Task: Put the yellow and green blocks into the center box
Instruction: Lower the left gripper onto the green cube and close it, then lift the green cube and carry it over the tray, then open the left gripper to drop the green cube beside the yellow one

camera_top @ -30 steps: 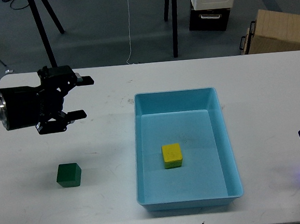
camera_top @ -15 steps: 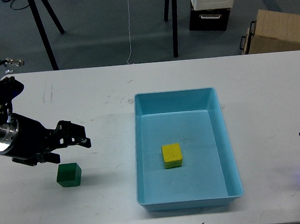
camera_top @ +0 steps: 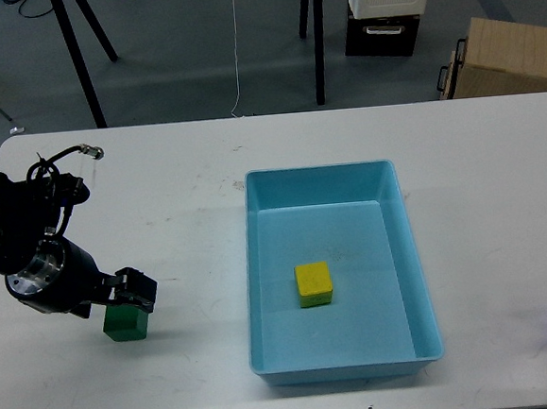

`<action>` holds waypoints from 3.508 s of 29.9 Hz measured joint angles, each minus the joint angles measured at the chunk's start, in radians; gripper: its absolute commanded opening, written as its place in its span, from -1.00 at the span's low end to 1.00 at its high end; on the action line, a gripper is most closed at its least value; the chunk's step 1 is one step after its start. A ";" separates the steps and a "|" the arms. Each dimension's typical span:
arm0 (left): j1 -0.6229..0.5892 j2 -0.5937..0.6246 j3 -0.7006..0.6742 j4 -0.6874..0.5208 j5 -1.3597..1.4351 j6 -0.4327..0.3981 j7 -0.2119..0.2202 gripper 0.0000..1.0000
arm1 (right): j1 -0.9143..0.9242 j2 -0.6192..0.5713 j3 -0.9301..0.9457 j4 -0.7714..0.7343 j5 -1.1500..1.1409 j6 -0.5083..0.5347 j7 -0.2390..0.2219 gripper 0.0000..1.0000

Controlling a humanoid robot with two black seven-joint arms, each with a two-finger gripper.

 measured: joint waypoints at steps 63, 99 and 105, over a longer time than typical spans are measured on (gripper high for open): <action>0.208 -0.089 -0.028 0.181 0.159 0.026 -0.026 -1.00 | -0.029 -0.015 -0.001 -0.037 -0.001 0.000 -0.002 1.00; -0.203 -0.558 -0.138 0.272 0.003 -0.005 -0.187 0.96 | -0.102 -0.043 0.016 -0.029 0.000 0.000 0.000 1.00; -0.197 -0.558 -0.249 0.407 -0.002 0.007 -0.201 0.97 | -0.105 -0.042 0.074 -0.018 -0.001 0.000 0.000 1.00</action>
